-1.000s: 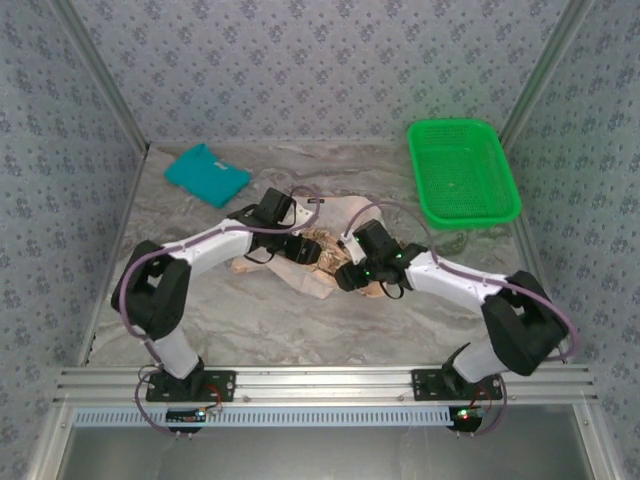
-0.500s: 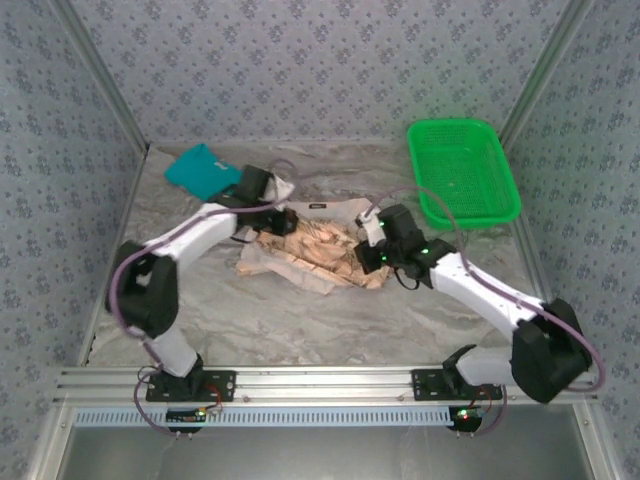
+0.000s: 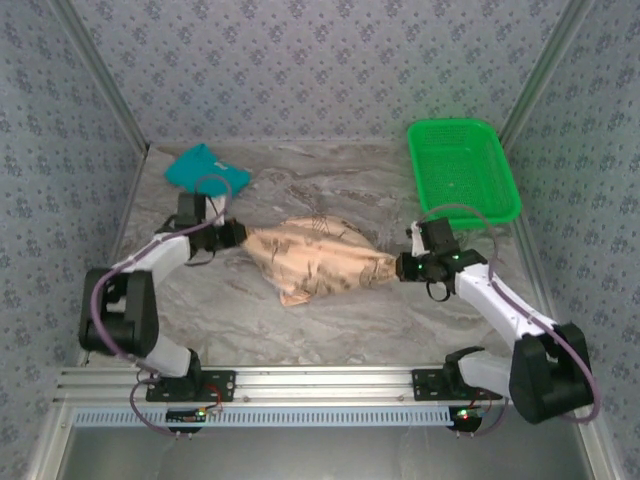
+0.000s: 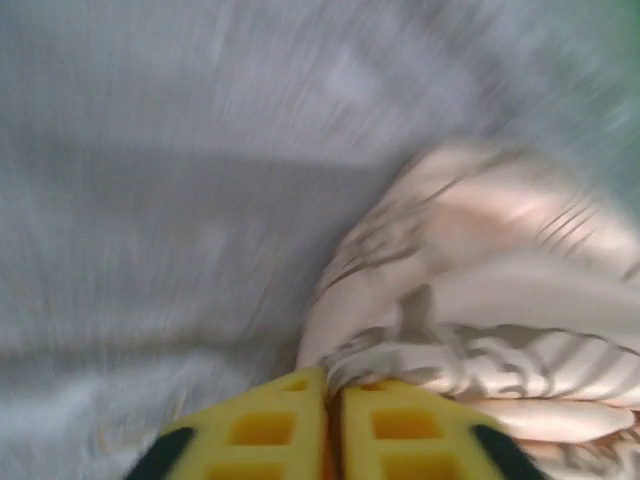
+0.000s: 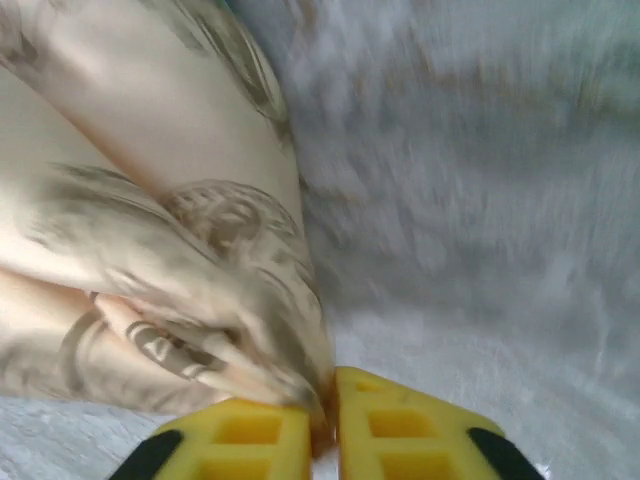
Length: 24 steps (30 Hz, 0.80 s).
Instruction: Fold the inside-out t-shirt
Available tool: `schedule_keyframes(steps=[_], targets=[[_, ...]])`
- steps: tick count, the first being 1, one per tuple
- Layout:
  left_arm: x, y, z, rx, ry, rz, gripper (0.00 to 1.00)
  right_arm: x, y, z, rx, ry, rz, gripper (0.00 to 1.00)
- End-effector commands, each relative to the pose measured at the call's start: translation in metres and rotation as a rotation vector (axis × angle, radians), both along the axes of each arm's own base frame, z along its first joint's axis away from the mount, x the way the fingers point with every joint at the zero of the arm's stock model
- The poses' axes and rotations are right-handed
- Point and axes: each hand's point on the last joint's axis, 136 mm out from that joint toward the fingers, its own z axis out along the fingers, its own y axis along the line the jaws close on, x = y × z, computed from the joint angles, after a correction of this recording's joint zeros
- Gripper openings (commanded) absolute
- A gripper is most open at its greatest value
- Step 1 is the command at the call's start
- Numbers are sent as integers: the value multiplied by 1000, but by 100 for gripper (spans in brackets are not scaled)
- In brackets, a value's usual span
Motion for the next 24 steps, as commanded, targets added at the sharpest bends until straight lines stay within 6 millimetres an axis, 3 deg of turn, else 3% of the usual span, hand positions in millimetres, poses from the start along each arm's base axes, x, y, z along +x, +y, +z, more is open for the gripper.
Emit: schedule_keyframes(steps=[1,4,7,9,11,15,20,22,23,24], targets=[[1,-14,7,-48,-22,-55,38,-7,20,2,13,19,63,29],[-13,-37,32,18,-46,-197,50,-11,55,31,-44,-81,286,45],[-24,-67,66,95,-90,-326,55,-13,80,53,-112,-175,440,49],[-30,-86,75,164,-114,-401,56,-8,97,59,-114,-227,515,49],[-34,-102,71,211,-138,-460,56,4,107,58,-110,-247,517,50],[-31,-120,40,262,-128,-508,57,26,125,38,-93,-200,523,51],[-23,-132,26,357,-165,-589,57,28,149,1,-70,-179,574,52],[-21,-136,28,343,-201,-603,57,36,151,-13,-139,-191,581,48],[-22,-137,27,337,-218,-609,57,43,149,-15,-176,-207,555,39],[-21,-139,30,329,-251,-616,58,48,152,-9,-164,-217,544,18]])
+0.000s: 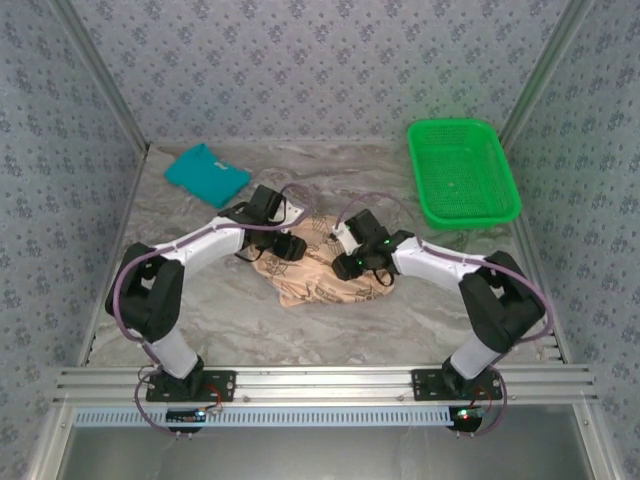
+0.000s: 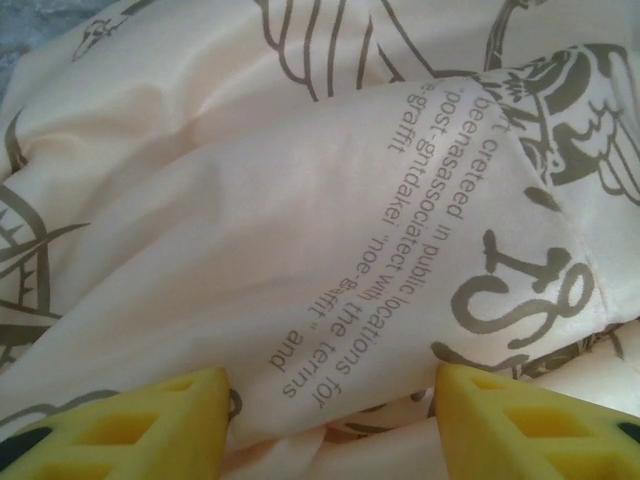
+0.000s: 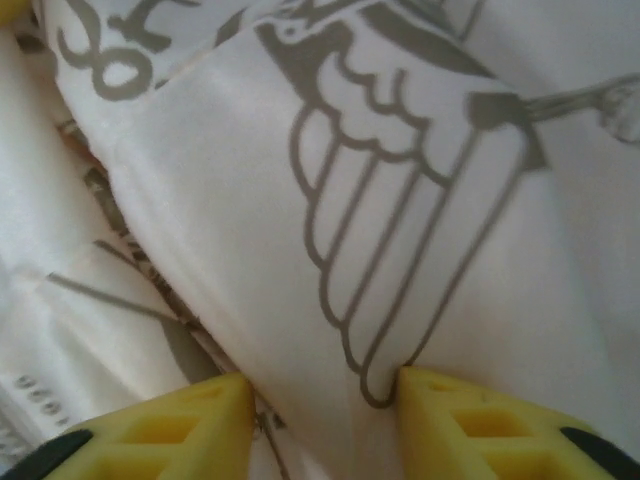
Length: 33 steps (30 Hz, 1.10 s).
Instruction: Fold the inside-out t-shirt
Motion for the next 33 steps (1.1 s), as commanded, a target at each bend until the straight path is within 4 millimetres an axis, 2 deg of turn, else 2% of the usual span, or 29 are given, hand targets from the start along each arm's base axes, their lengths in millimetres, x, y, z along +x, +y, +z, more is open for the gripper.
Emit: schedule_keyframes(steps=[1,2,4,7,10,11,12,14,17,20,22,24,27,29,30,31,33], targets=[[6,-8,20,-35,-130,-83,58,19,13,24,61,-64,-14,5],[5,-10,28,-55,-165,-108,58,17,18,42,132,-53,-17,0],[0,-11,44,-88,-239,-146,58,5,28,87,281,-38,15,0],[-3,-8,69,-113,-342,-166,58,-24,30,137,393,-32,114,0],[-10,-14,90,-163,-396,-215,58,-47,29,176,498,-25,208,0],[-13,-17,96,-189,-412,-237,58,-50,26,186,529,-22,216,0],[-16,-21,101,-219,-430,-257,59,-50,24,193,560,-14,206,0],[-20,-27,106,-257,-460,-283,61,-36,12,199,594,-14,130,0],[-12,-31,95,-239,-457,-272,64,-10,-8,191,632,32,11,0],[-2,-41,74,-215,-413,-284,64,-2,-10,192,682,79,15,0],[-2,-52,61,-226,-381,-321,64,6,-14,184,640,72,-17,0],[4,-58,46,-211,-370,-324,63,21,-31,157,538,86,-126,0],[29,-55,18,-139,-352,-244,63,48,-80,94,286,118,-384,0],[39,-54,4,-93,-322,-213,63,56,-113,54,136,143,-550,11],[43,-54,-1,-82,-301,-194,62,57,-123,39,80,156,-604,21],[45,-55,-1,-84,-291,-186,62,56,-126,31,45,165,-625,30],[47,-54,3,-90,-287,-160,62,51,-122,28,-9,149,-630,35]])
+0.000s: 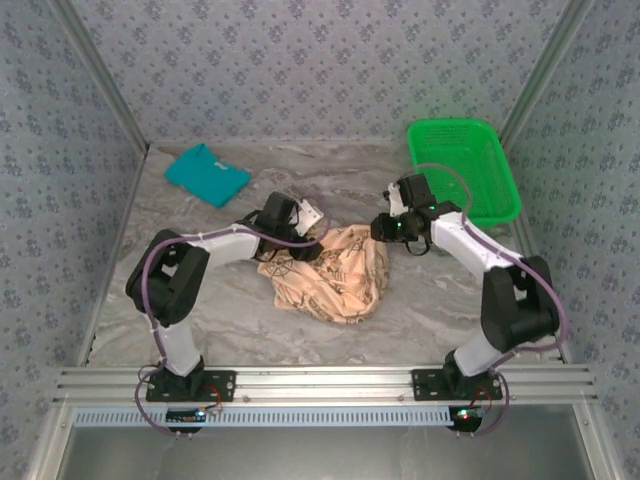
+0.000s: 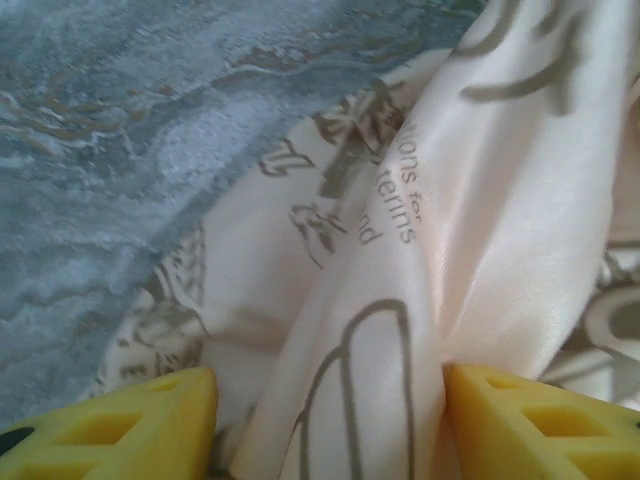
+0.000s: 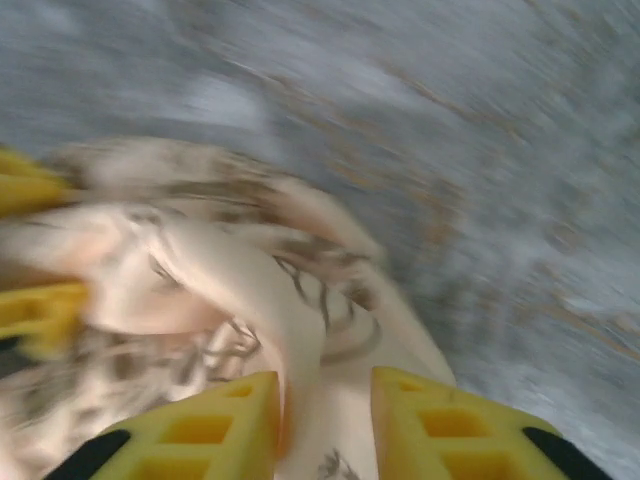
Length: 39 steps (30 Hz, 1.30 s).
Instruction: Fold the inside-out t-shirt
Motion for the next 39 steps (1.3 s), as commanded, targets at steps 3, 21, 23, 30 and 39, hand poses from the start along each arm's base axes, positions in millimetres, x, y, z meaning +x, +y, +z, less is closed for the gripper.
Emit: schedule_keyframes(steps=[3,21,23,30,39], targets=[[18,7,31,-23,-42,116,62,-25,-11,4,-249,-26,-96,39],[-59,14,43,-137,223,121,58,-79,115,-44,-37,68,180,47],[-58,12,29,-116,259,126,59,-78,116,-56,-47,89,185,44],[-62,2,-4,-59,361,105,61,-81,128,3,127,-58,337,0],[-8,38,40,-326,314,365,0,-107,71,59,192,-134,350,0]])
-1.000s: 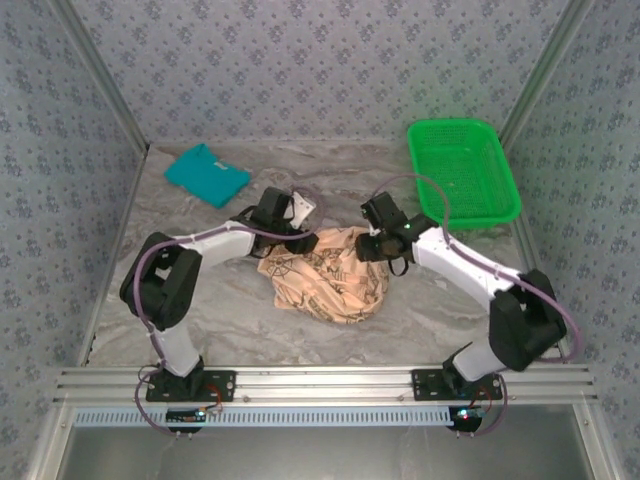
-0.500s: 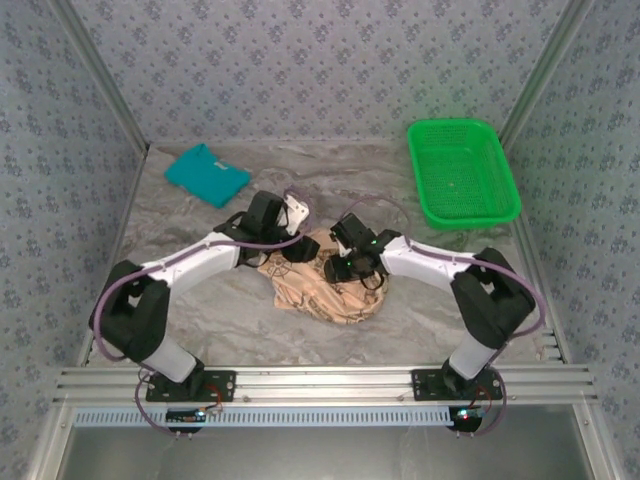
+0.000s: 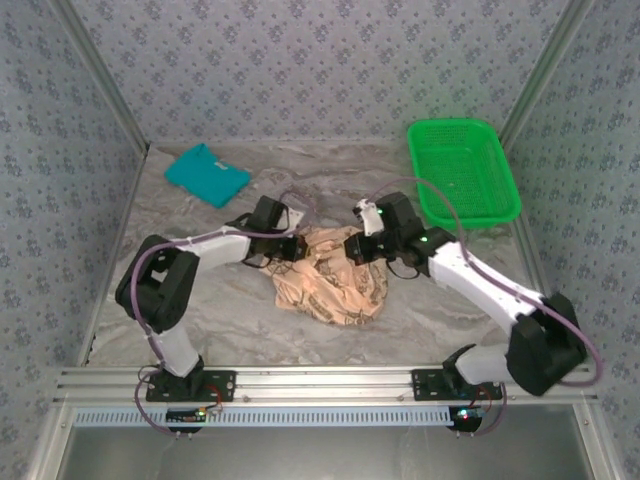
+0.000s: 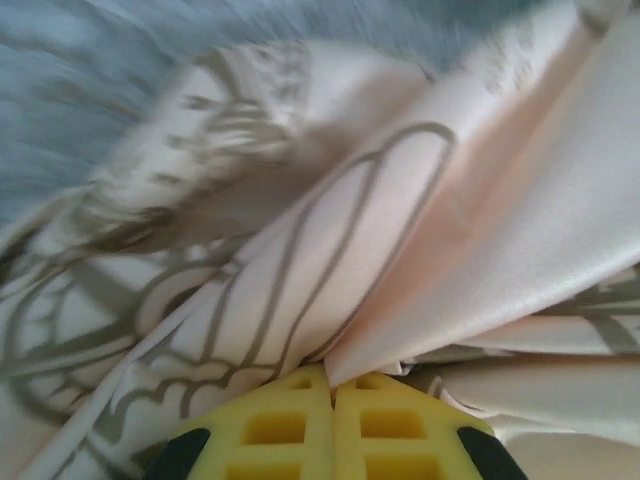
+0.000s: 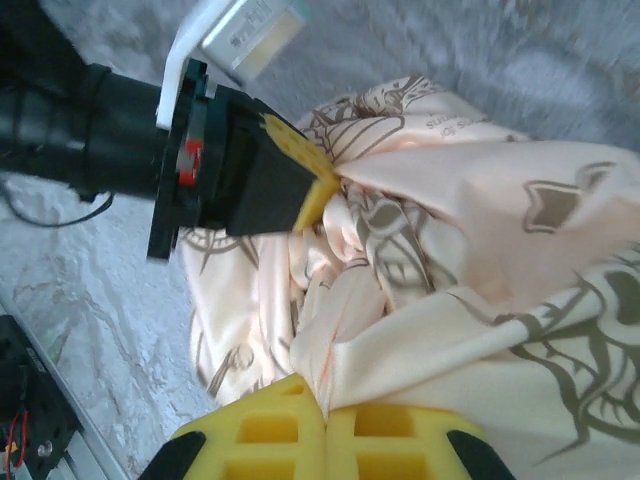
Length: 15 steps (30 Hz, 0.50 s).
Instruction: Fold the inside-out t-shirt
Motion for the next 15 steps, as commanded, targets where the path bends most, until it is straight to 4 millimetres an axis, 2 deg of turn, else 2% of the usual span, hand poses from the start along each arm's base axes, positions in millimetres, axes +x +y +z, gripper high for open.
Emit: schedule_keyframes(steps=[1,3,6,7,9,10,11,12,13,15], targets=[[14,14,47,-152,-50,102,0,-32,-33,-28,-116,74,-18,0],[9,26,42,-134,-22,137,0,-45,-50,-65,-185,151,-71,0],[-1,46,12,-140,63,222,0,-62,-67,-119,-235,293,-178,0],[-4,53,-1,-140,104,257,4,-64,-74,-132,-273,317,-215,0],[-13,59,-18,-125,165,258,9,-62,-86,-145,-352,325,-265,3],[-16,58,-19,-117,167,242,13,-59,-90,-145,-384,321,-280,8],[-18,55,-15,-113,153,213,22,-56,-86,-140,-387,309,-257,14],[-21,49,-5,-109,114,168,37,-53,-77,-131,-375,285,-214,22],[-24,45,6,-88,66,126,45,-51,-67,-119,-364,251,-171,29],[-31,38,28,-42,-24,54,49,-49,-48,-95,-346,181,-84,37]])
